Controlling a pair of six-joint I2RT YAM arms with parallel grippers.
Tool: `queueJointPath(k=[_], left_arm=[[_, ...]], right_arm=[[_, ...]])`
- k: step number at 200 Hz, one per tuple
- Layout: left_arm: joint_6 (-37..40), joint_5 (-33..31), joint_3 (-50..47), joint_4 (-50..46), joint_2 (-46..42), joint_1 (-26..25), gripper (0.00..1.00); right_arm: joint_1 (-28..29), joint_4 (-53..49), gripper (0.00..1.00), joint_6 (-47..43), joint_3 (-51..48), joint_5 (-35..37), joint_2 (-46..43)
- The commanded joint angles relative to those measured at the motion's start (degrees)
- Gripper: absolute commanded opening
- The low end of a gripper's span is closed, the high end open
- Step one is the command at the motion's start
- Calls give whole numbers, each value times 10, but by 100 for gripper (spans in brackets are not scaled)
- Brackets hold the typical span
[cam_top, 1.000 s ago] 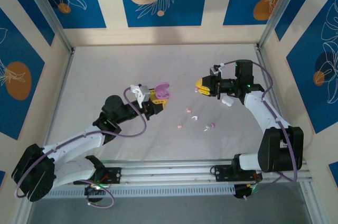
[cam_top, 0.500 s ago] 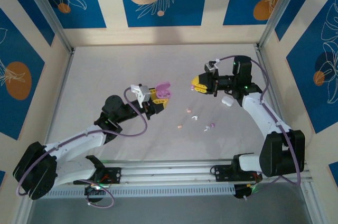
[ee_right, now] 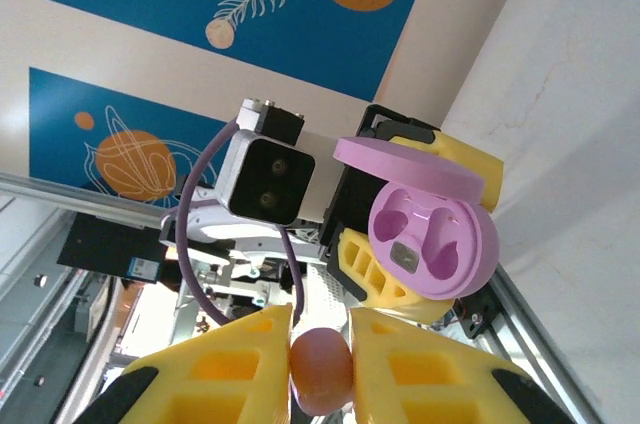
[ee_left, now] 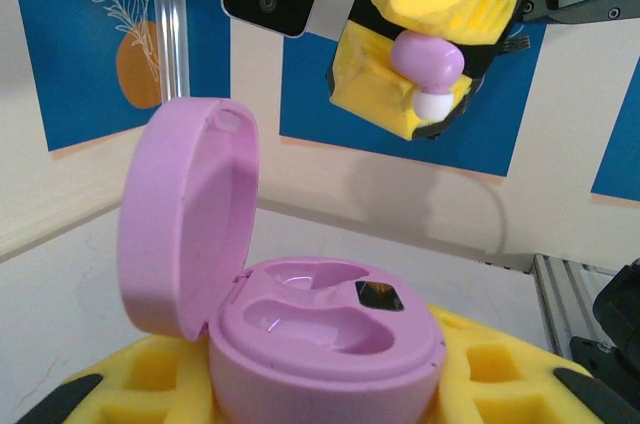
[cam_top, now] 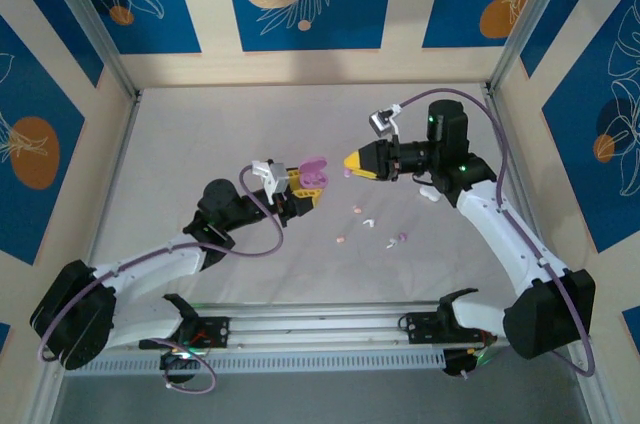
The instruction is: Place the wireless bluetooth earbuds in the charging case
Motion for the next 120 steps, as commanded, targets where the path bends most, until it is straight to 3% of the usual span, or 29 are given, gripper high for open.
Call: queueJointPath(k=[1,120], left_arm=[[4,19,23,37,2,-6,25],[-11,40,28,58,11,-11,25]], right_arm=[[20,-32,20,-47,24,25,-11],[78,-32,21,-84,33,93,13]])
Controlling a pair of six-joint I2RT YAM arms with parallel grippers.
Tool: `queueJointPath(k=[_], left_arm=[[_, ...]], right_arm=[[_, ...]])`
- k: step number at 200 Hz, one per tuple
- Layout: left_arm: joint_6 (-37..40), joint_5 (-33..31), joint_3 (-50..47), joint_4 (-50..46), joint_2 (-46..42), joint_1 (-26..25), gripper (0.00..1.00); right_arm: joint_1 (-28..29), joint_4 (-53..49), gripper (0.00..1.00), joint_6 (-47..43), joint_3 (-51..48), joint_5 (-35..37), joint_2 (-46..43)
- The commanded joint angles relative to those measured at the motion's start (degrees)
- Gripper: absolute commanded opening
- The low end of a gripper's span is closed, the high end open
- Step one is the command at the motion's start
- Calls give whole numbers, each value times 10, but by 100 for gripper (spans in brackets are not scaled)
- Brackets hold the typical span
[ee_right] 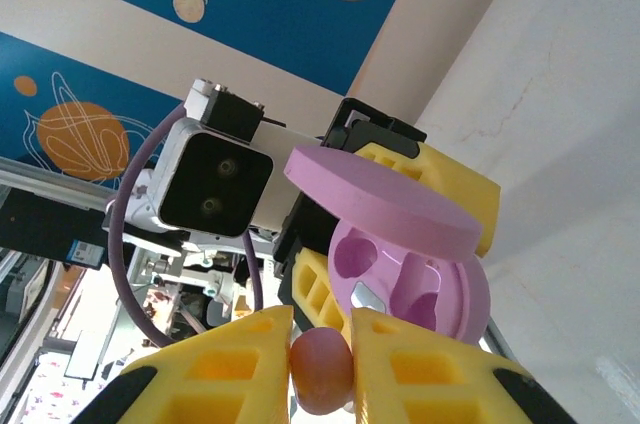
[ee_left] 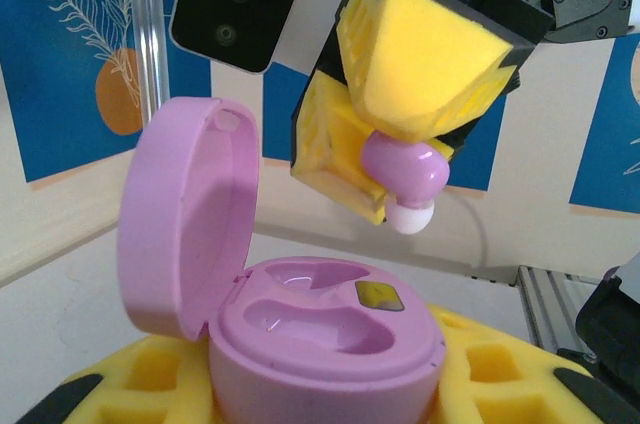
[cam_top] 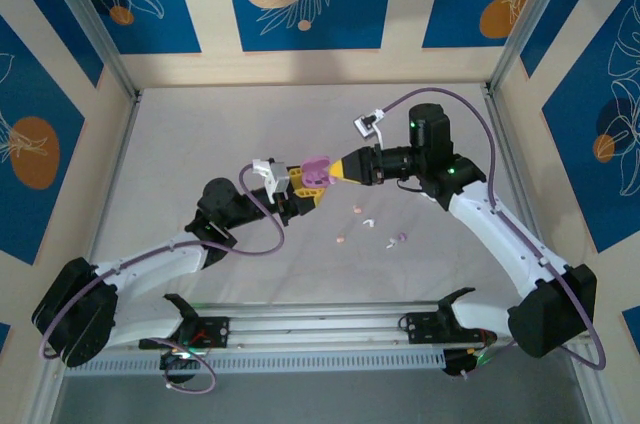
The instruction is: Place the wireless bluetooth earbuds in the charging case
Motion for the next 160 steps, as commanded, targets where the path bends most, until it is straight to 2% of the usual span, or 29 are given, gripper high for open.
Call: queueJointPath(k=[1,78,160], left_arm=[[-8,20,18,31,2,-7,25],[-12,36,24,31,5,-8,25],[-21,32,22,46,6,-8,25]], right_arm=[[7,0,21,-13,18,14,7],[11,8,21,-8,26,31,22],[21,-45,22,-43,36,50,34]])
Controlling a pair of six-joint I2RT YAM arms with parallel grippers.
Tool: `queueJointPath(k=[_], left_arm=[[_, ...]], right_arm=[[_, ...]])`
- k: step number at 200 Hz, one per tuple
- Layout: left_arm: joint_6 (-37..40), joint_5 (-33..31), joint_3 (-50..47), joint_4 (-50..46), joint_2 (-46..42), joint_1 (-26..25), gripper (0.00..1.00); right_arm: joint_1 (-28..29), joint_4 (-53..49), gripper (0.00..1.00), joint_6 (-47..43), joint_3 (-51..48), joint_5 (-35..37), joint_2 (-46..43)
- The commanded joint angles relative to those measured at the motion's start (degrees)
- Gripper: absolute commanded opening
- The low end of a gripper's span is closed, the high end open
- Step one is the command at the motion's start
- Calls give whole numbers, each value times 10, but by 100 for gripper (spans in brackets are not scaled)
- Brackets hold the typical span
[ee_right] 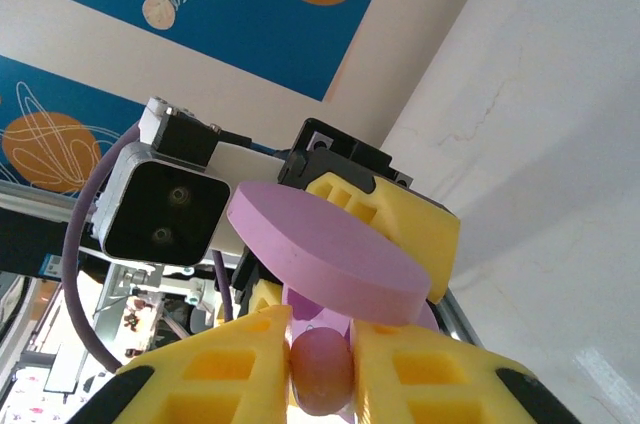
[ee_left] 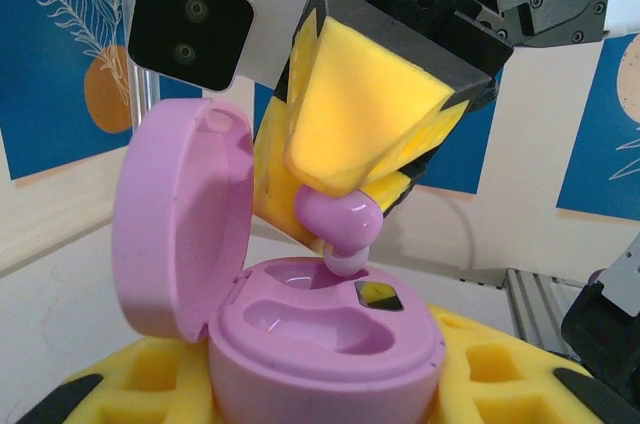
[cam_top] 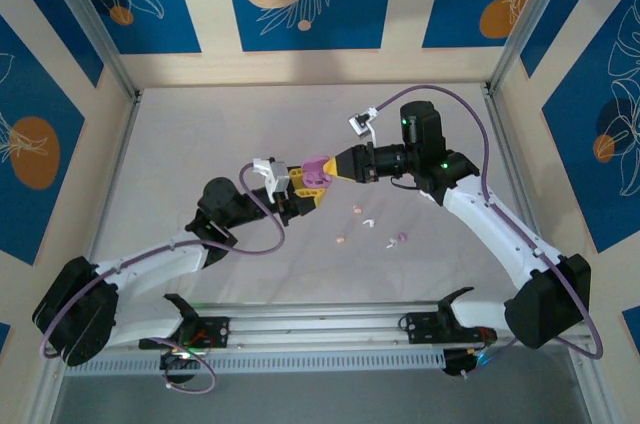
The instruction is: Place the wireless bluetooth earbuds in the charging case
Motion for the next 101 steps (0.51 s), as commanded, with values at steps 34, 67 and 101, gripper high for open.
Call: queueJointPath(k=[34,67,101], left_arm=[[-4,23,19,40,6,-7,25],[-3,21,19,41,6,-7,25],[-4,20,19,43,6,-8,25]], right_arm=[[12,2,22,-3,17,15,7],[16,-30,22,-24,25,31,10],[19,-38,22,-29,29,36,13]])
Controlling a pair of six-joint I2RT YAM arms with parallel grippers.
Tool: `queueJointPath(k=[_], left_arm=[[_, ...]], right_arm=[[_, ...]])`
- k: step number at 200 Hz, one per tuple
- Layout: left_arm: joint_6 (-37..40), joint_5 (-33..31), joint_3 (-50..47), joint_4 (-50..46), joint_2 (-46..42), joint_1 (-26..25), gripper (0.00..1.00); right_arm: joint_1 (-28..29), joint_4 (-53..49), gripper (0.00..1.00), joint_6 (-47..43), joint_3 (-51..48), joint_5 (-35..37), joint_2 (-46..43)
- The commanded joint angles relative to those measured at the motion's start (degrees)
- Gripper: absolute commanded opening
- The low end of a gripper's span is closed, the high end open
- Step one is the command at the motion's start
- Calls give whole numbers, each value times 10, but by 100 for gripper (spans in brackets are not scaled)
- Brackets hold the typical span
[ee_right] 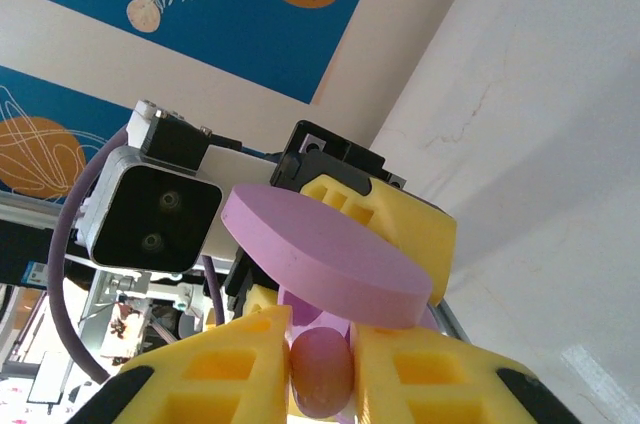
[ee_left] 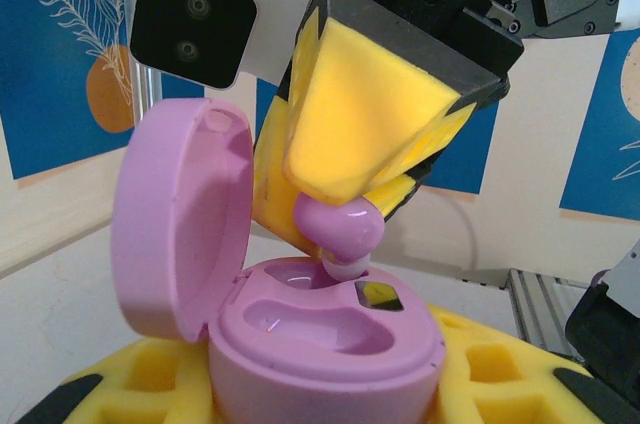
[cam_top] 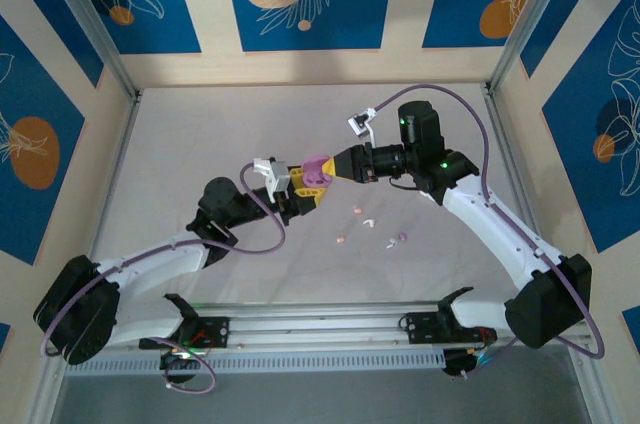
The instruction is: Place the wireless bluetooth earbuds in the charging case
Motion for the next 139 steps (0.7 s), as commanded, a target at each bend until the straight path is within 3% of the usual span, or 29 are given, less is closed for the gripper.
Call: queueJointPath(k=[1,139], left_arm=[[-4,22,19,37,2,-7,25],[-1,14,17,34,-2,-8,25]], right_arm=[[11,-20,22,-20,21,16,12],[22,-132,27,-79,64,80,23]])
